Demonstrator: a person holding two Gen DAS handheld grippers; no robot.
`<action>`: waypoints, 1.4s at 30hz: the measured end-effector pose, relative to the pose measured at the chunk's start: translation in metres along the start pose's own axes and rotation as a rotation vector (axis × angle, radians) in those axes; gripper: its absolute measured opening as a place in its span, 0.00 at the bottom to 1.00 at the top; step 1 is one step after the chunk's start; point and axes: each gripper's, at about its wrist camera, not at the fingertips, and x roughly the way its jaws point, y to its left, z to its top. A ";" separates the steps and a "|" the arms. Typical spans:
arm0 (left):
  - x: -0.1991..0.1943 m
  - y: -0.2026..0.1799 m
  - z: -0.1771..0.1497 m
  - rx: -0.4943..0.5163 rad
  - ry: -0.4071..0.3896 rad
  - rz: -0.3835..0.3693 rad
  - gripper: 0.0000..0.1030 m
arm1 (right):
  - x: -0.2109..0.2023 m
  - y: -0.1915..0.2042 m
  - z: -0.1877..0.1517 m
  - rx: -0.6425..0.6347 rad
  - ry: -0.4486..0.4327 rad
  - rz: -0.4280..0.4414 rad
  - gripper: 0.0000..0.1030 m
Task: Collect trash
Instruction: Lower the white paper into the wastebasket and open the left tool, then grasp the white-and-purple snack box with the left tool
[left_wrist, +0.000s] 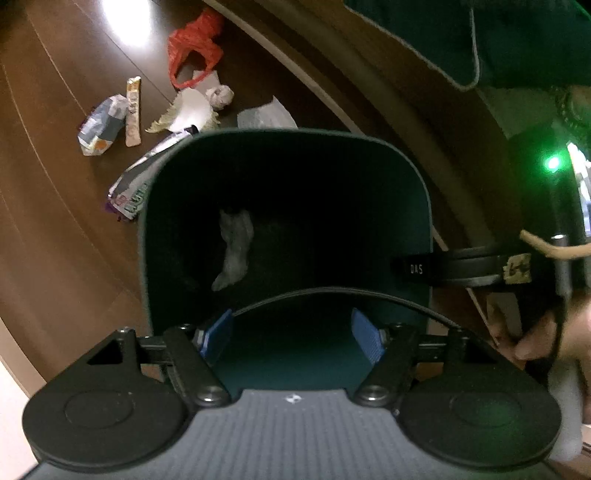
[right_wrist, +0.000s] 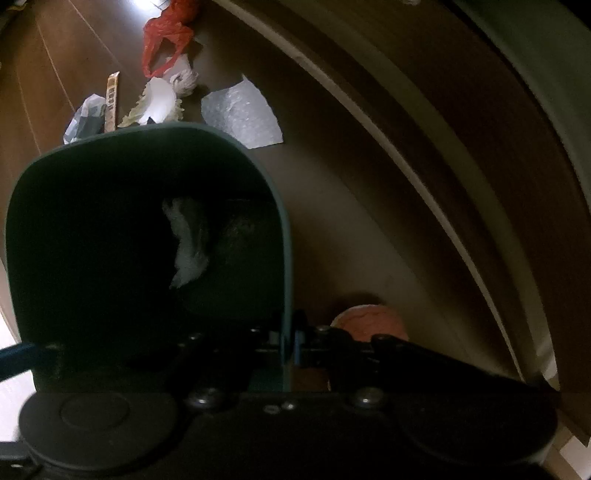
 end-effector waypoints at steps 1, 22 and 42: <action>-0.005 0.001 0.000 -0.003 -0.005 0.004 0.70 | -0.001 -0.001 0.001 -0.005 -0.001 -0.001 0.04; -0.055 0.098 0.044 0.036 -0.099 0.217 0.71 | -0.029 -0.050 0.027 0.113 -0.016 0.012 0.08; 0.184 0.231 0.116 0.342 0.014 0.092 0.71 | -0.018 -0.039 0.019 0.139 -0.002 -0.037 0.06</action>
